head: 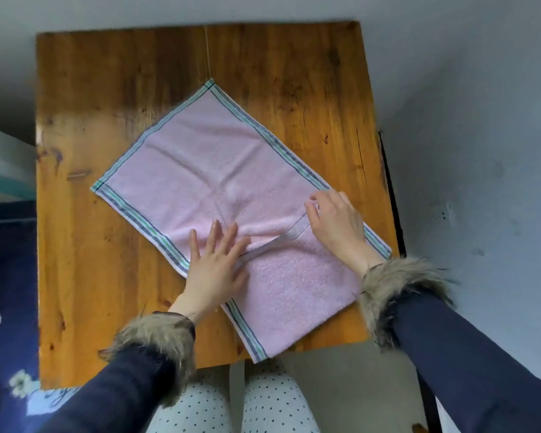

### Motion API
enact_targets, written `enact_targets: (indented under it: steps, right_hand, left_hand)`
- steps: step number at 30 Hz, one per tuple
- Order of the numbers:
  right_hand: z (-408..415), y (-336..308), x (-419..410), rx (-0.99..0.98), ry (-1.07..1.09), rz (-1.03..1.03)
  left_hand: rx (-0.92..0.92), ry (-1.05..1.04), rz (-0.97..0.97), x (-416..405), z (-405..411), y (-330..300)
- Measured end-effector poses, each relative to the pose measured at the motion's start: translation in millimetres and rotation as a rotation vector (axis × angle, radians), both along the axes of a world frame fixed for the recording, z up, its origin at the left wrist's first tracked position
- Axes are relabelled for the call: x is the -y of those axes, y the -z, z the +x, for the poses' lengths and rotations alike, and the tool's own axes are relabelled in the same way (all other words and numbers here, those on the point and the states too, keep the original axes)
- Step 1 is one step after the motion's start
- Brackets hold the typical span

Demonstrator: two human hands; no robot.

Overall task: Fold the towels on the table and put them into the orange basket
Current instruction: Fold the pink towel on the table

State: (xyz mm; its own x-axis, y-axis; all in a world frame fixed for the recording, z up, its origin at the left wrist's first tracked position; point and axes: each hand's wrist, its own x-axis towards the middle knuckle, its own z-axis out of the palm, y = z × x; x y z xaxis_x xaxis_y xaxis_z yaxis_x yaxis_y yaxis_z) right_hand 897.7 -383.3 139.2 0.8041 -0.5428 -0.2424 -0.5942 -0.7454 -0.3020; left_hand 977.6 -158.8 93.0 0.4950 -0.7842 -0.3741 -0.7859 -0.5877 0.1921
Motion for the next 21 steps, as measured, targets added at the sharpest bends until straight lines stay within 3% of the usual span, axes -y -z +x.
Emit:
enact_targets:
  steps: [4,7,12,21]
  right_hand:
    - [26.8,20.6,11.9,-0.194,-0.357,0.044]
    - [35.1,33.4,13.6,-0.327,-0.479,0.041]
    - [35.1,41.5,17.2,-0.371,-0.485,-0.012]
    - [12.6,43.4,24.0,-0.467,-0.27,0.023]
  left_hand:
    - [-0.077,-0.23,-0.054,-10.8,4.5,2.4]
    - [-0.148,-0.372,-0.018,-16.9,17.4,4.9]
    - [-0.181,-0.273,0.161,-15.1,37.1,3.5]
    - [-0.182,-0.053,0.274,9.3,100.2,-7.2]
